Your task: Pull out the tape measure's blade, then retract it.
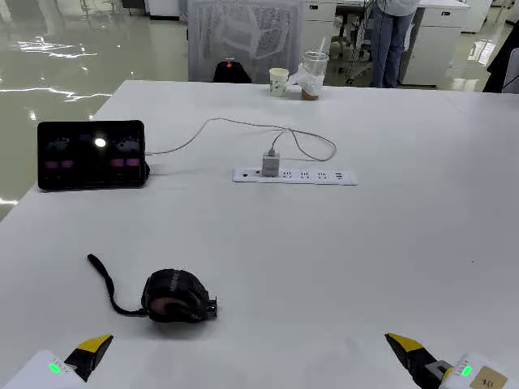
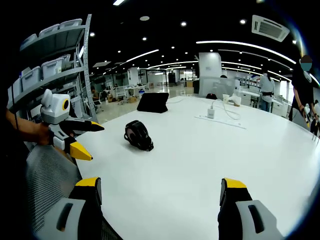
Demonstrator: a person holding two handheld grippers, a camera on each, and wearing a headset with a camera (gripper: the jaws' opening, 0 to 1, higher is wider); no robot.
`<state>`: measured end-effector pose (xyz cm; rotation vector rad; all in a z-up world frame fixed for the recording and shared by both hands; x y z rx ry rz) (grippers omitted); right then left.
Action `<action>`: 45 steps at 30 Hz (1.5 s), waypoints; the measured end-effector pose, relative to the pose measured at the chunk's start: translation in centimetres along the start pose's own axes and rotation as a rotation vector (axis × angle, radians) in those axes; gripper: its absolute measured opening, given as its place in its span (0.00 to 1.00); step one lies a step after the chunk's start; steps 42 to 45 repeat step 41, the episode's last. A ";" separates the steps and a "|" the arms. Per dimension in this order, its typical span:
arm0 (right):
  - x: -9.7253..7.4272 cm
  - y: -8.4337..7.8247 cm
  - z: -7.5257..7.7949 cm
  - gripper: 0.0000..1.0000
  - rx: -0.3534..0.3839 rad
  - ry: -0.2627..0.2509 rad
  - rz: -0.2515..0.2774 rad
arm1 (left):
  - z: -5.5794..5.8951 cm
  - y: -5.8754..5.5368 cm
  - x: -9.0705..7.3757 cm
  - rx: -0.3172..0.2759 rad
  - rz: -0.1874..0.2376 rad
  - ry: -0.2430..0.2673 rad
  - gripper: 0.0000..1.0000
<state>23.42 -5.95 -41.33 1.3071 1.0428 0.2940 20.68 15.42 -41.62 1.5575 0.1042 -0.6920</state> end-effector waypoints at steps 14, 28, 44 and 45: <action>-0.1 0.2 0.0 0.99 0.014 0.003 0.007 | 0.0 0.1 0.1 0.006 -0.002 -0.005 0.99; -0.2 -0.1 -0.1 0.99 0.021 0.009 -0.002 | 0.3 -0.1 0.0 -0.021 -0.006 -0.031 0.95; -0.2 0.0 -0.3 0.99 0.024 0.012 0.001 | 0.0 0.0 -0.1 -0.018 0.000 -0.021 0.99; -0.2 0.0 -0.3 0.99 0.024 0.012 0.001 | 0.0 0.0 -0.1 -0.018 0.000 -0.021 0.99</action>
Point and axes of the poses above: the centre of the closed fingertips' face, and the gripper's own axes: x roughly forward along the fingers, z roughly to its right, y roughly out of its top, the point moved 3 cm from there along -x, roughly backward along the fingers, and after that the axes turned 2 degrees about y, right-handed, at the moved point
